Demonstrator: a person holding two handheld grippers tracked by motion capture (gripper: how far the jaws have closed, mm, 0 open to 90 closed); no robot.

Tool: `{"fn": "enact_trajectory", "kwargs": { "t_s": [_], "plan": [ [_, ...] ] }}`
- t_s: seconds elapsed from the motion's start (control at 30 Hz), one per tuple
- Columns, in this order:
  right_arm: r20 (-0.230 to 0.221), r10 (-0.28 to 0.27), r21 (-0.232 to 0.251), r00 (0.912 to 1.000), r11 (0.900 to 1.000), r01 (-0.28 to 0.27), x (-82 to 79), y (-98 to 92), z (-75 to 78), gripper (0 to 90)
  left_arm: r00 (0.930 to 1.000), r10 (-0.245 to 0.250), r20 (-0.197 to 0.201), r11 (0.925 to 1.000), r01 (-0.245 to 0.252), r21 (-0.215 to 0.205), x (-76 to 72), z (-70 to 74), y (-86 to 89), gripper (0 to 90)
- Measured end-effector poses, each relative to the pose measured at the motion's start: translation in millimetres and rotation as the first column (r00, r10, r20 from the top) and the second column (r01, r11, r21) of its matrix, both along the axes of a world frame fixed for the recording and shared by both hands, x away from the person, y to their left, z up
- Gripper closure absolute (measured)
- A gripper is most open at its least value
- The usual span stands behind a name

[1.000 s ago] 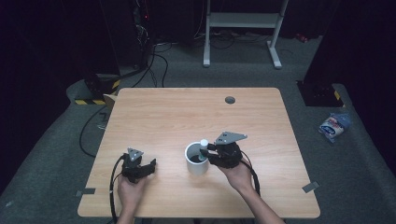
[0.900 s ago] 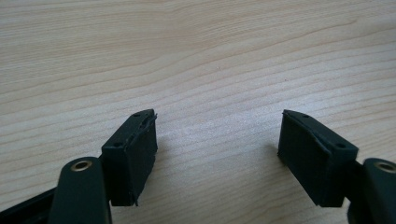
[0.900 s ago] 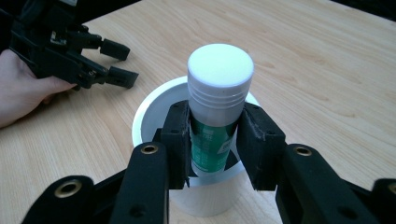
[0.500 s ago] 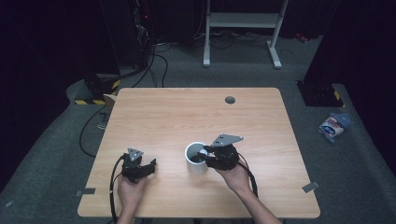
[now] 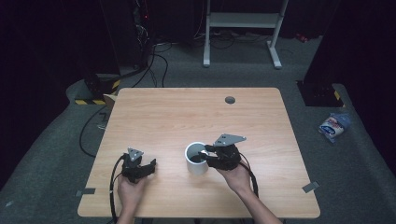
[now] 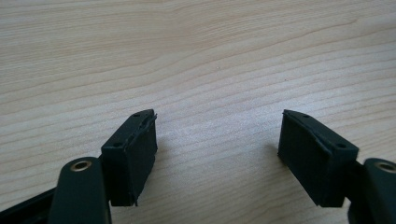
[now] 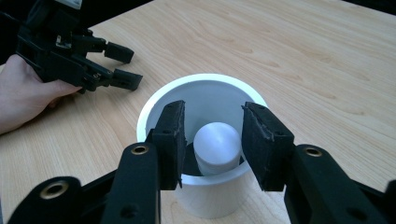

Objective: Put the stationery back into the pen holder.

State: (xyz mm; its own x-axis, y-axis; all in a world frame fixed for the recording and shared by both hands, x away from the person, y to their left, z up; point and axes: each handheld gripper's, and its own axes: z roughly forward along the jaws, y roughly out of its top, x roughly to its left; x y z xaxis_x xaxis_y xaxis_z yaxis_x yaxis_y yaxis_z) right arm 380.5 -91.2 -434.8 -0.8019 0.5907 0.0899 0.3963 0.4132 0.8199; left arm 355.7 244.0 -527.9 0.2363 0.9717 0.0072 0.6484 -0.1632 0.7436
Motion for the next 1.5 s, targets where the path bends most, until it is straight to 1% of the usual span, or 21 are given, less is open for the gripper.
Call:
{"fn": "enact_trajectory", "kwargs": {
  "t_s": [0.23,0.47,0.8,0.83,0.87,1.0,1.1,1.37,1.5],
  "plan": [
    [0.007,-0.018,0.016,0.9998,1.0,0.018,0.4,-5.9,2.9,54.9,1.0,0.0,0.0,1.0,0.0,0.0,0.0,0.0,0.0,28.1],
    [0.024,-0.04,0.033,0.9989,0.999,0.039,0.3,-13.7,6.2,50.7,1.0,0.0,0.0,1.0,0.0,0.0,0.0,0.0,0.0,28.1],
    [0.039,-0.069,0.048,0.9969,0.997,0.067,-0.1,-26.2,11.4,49.1,1.0,0.0,0.0,1.0,0.0,0.0,0.0,0.0,0.0,28.1],
    [0.042,-0.073,0.051,0.9965,0.996,0.071,0.3,-27.8,11.8,48.7,1.0,0.0,0.0,1.0,0.0,0.0,0.0,0.0,0.0,28.1],
    [0.033,-0.082,0.054,0.9961,0.995,0.08,-0.3,-29.5,12.4,48.5,1.0,0.0,0.0,1.0,0.0,0.0,0.0,0.0,0.1,28.1],
    [0.042,-0.097,0.068,0.9944,0.993,0.094,-0.5,-37.4,14.1,48.1,1.0,0.0,0.0,1.0,0.0,0.0,0.0,0.0,0.0,28.1],
    [0.044,-0.108,0.068,0.9931,0.992,0.105,-0.8,-42.8,15.5,47.8,1.0,0.0,0.0,1.0,0.0,0.0,0.0,0.0,0.0,28.1],
    [0.047,-0.137,0.082,0.9895,0.988,0.132,0.0,-55.8,16.6,47.0,1.0,0.0,0.0,1.0,0.0,0.0,0.0,0.0,0.0,28.1],
    [0.057,-0.143,0.089,0.988,0.986,0.138,0.0,-60.6,16.6,46.5,1.0,0.0,0.0,1.0,0.0,0.0,0.0,0.0,0.0,28.1]
  ]
}}
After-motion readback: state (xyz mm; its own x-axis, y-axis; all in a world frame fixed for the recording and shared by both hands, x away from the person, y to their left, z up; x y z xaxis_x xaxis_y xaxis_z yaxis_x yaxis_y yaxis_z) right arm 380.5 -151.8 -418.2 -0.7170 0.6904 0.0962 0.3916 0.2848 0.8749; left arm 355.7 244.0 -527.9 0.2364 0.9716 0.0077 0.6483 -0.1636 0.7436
